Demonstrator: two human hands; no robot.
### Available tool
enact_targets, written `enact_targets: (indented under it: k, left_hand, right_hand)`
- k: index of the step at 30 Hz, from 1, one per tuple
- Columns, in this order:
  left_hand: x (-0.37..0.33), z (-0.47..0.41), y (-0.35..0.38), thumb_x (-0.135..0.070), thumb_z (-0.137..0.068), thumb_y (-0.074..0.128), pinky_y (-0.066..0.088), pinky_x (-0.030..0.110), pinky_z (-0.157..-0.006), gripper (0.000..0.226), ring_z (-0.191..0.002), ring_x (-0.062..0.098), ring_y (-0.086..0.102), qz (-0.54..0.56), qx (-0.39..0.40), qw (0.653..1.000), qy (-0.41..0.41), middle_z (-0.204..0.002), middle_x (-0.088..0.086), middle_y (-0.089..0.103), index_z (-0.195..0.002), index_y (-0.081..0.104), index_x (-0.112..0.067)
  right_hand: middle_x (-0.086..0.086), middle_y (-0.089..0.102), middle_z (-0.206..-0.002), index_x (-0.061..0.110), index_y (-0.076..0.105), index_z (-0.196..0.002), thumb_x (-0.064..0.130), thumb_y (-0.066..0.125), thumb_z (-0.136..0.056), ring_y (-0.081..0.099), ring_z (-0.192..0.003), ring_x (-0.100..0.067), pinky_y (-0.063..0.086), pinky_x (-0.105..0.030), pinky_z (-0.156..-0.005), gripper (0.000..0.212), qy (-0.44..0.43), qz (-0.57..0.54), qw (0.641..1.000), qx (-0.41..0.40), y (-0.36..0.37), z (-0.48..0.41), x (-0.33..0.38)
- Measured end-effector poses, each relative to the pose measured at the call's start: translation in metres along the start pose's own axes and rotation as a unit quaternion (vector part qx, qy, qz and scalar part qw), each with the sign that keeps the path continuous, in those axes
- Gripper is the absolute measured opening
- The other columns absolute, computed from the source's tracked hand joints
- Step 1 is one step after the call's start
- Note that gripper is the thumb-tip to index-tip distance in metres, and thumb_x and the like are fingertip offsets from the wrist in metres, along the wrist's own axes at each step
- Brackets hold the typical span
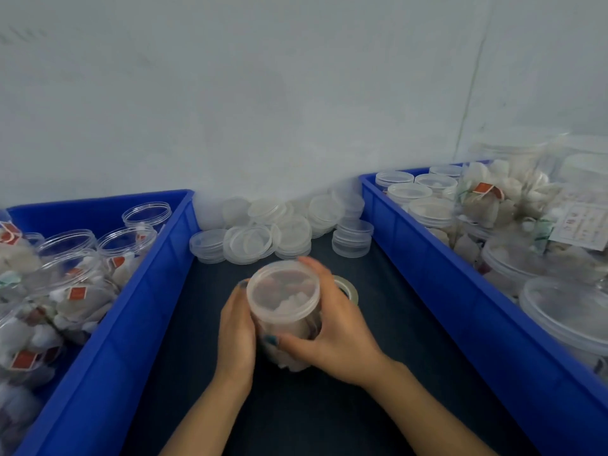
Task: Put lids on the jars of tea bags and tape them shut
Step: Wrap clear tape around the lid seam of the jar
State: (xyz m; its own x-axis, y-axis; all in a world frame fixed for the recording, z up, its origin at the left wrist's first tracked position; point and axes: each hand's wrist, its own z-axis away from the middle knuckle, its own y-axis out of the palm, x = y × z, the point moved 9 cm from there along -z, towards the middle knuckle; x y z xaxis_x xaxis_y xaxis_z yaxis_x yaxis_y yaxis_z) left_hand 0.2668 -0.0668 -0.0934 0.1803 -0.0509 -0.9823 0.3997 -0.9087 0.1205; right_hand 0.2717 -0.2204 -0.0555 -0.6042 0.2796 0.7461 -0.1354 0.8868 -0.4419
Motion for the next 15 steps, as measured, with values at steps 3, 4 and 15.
enact_targets:
  k: [3,4,15]
  left_hand:
    - [0.018,-0.002,0.007,-0.016,-0.104,0.048,0.055,0.034,-0.078,0.025,-0.092,0.018,0.073,-0.016,0.041,0.998,-0.052,-0.101,0.003,0.077,-0.099,0.072,-0.019]
    - [0.022,-0.002,0.007,-0.015,-0.104,0.048,0.054,0.032,-0.081,0.024,-0.096,0.018,0.072,-0.013,0.044,0.997,-0.063,-0.104,0.003,0.076,-0.101,0.072,-0.016]
    - [0.033,-0.005,0.008,-0.016,-0.104,0.048,0.053,0.030,-0.080,0.024,-0.101,0.018,0.070,-0.018,0.053,0.993,-0.102,-0.105,-0.001,0.077,-0.104,0.072,-0.013]
  right_hand:
    - [0.040,0.047,-0.133,0.037,0.028,-0.151,0.054,0.081,-0.066,0.050,-0.126,0.009,0.048,-0.022,-0.101,0.102,-0.006,-0.026,0.989,-0.148,-0.055,-0.003,0.013]
    - [0.045,0.043,-0.133,0.035,0.026,-0.152,0.056,0.081,-0.066,0.047,-0.125,0.014,0.044,-0.014,-0.099,0.103,-0.015,-0.019,0.976,-0.218,-0.080,0.000,0.019]
    - [0.002,0.039,-0.154,0.025,0.016,-0.156,0.056,0.076,-0.081,0.049,-0.127,0.002,0.044,-0.036,-0.102,0.101,0.089,0.130,0.855,-0.494,-0.235,0.009,0.014]
